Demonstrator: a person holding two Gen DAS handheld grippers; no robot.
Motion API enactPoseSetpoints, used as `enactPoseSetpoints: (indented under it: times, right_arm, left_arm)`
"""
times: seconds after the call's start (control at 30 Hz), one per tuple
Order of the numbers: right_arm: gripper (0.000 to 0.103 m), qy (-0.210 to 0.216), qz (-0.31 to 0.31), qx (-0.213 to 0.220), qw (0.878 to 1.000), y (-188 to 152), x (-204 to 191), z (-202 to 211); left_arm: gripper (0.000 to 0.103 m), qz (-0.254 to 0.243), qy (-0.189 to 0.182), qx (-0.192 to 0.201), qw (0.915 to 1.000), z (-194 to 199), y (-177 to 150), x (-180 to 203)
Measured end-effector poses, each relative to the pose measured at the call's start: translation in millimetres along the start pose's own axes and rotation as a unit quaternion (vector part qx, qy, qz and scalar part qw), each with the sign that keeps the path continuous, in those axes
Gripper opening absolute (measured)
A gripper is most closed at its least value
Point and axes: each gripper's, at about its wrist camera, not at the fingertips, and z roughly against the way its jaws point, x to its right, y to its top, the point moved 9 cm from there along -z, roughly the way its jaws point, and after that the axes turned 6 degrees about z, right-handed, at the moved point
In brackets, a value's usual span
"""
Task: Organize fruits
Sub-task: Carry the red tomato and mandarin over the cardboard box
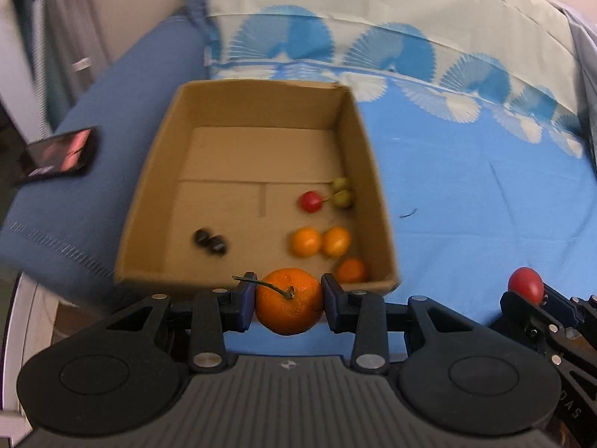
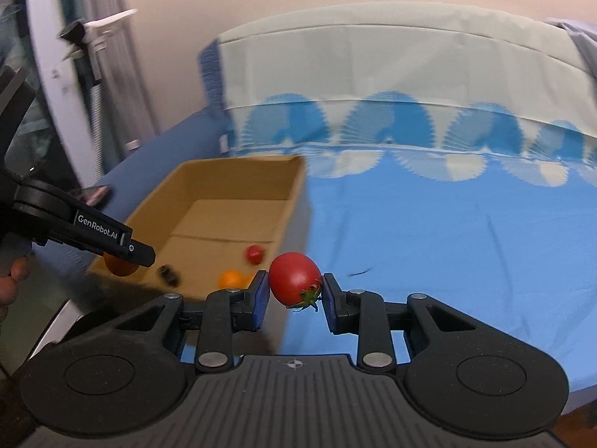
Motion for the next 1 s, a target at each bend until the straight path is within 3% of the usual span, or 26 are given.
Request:
enactPoseSetpoints:
  times: [0.37,0.67,1.0]
  right_arm:
    - [0.032,0.025,0.059,0.012,0.998,0,-61,27]
    - [0.032,0.023,0.085,0.008,0.996,3,-70,22]
    - [0.032,0.016,0.082,-0.006,0.996,15,-68,-13]
  left_arm:
    - [0.041,0.038,-0.004,0.022,0.999,39,-42,-47]
    - [0.041,0.04,-0.006,0.023,0.9989,29,-38,-49]
    - [0.041,0.046,-0.002,0.005,0.9989,-1,-13,-59]
